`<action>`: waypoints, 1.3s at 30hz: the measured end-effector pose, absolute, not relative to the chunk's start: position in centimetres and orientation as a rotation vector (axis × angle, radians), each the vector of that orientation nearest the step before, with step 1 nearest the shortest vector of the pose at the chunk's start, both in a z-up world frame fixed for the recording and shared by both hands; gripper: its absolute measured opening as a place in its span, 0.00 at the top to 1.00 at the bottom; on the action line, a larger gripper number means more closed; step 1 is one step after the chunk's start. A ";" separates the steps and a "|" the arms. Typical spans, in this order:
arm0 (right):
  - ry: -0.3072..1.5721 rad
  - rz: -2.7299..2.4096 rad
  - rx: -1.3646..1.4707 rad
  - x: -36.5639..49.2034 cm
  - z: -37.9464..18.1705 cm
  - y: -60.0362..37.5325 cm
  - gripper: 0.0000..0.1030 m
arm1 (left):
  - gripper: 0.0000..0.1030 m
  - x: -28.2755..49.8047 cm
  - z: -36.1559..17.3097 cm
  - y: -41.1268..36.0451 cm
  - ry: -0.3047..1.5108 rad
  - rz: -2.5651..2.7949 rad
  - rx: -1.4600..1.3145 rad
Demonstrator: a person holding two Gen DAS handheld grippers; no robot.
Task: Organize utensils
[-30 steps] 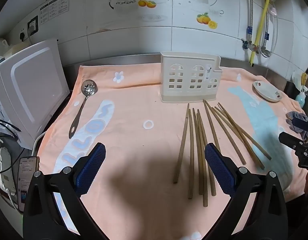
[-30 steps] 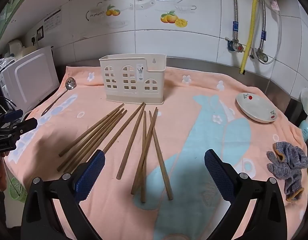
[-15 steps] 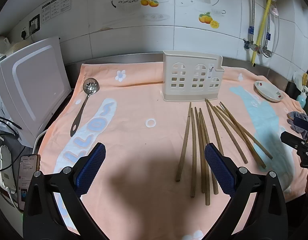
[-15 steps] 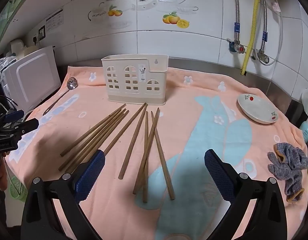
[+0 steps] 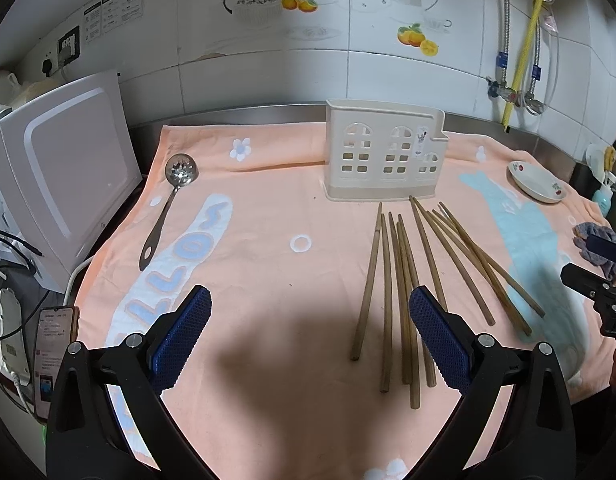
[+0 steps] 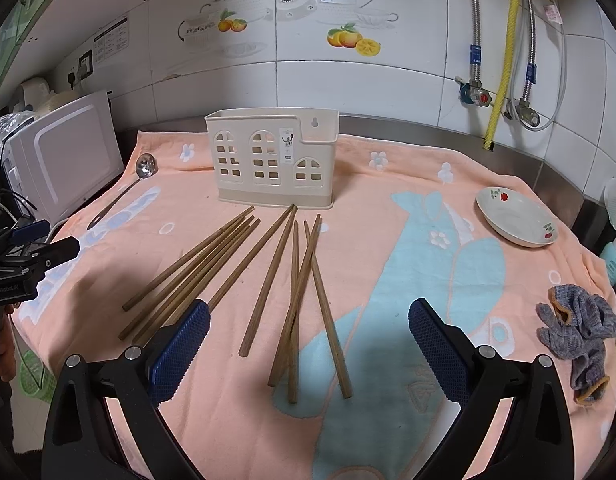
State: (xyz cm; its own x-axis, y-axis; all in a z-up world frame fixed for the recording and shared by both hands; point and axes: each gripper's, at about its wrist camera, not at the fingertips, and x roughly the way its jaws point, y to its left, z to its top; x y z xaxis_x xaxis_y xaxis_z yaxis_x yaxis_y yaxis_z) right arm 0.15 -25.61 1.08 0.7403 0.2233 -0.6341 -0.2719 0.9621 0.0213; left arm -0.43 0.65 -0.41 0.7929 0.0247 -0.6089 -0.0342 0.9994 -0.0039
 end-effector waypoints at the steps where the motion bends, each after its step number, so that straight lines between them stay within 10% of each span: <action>1: 0.685 0.272 -0.074 0.2 1.1 -25.6 0.06 | 0.05 -0.4 -0.4 0.6 0.656 0.031 -0.015; 39: 0.691 0.276 -0.063 0.8 0.5 -25.9 0.07 | 0.05 0.0 -0.2 0.2 0.656 0.028 -0.025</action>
